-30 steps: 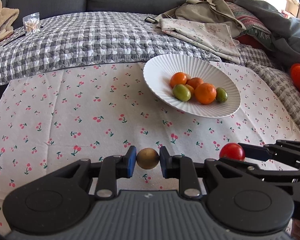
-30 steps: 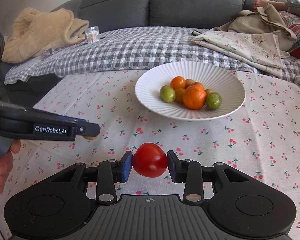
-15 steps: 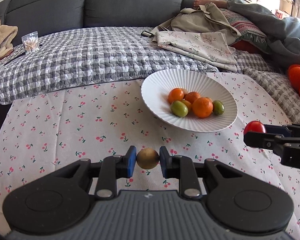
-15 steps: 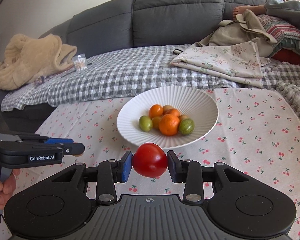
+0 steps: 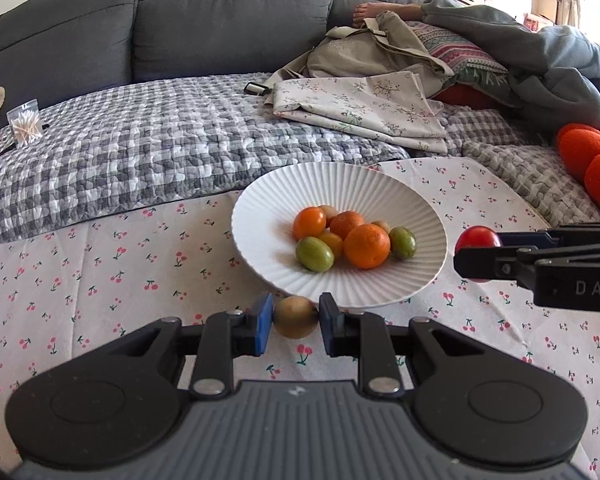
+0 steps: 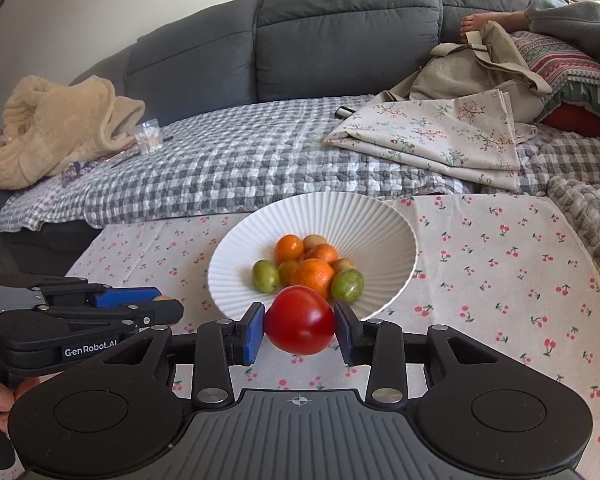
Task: Organize fruits
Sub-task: 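Carry the kiwi and red tomato in both tools over the bowl, then open both tools to drop the kiwi and red tomato into the bowl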
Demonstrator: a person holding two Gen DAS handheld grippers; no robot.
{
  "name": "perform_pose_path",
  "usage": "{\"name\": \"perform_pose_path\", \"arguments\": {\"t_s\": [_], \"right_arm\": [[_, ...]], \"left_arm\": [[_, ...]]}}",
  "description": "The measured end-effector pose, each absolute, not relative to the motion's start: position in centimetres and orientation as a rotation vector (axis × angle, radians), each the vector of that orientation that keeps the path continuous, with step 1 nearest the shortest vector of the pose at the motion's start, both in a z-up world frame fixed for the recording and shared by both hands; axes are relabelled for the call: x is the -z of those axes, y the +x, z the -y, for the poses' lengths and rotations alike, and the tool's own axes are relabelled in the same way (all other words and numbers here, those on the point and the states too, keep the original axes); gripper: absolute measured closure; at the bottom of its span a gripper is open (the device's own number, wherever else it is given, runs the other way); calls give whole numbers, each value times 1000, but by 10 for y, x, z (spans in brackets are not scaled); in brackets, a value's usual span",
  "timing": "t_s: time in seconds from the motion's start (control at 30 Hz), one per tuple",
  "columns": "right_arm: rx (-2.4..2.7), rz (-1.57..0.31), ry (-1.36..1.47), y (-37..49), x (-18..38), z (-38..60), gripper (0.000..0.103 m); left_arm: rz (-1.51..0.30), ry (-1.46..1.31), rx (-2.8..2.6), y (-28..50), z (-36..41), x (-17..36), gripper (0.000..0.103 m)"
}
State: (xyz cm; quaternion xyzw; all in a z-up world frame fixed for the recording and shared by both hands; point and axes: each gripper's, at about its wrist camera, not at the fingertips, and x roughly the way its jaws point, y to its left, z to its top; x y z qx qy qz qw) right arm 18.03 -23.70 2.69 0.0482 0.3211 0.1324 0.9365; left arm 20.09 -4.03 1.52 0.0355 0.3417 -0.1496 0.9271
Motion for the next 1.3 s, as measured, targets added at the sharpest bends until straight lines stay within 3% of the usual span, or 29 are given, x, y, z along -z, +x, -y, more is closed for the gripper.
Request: {"name": "perform_pose_path", "arguments": {"t_s": [0.53,1.3], "right_arm": [[-240,-675,98,230,-14,255,67],[-215,-682,132,270,11,262,64]], "left_arm": [[-696,153,348,237,91,5,80],[-684,163,358,259,101,22,79]]}}
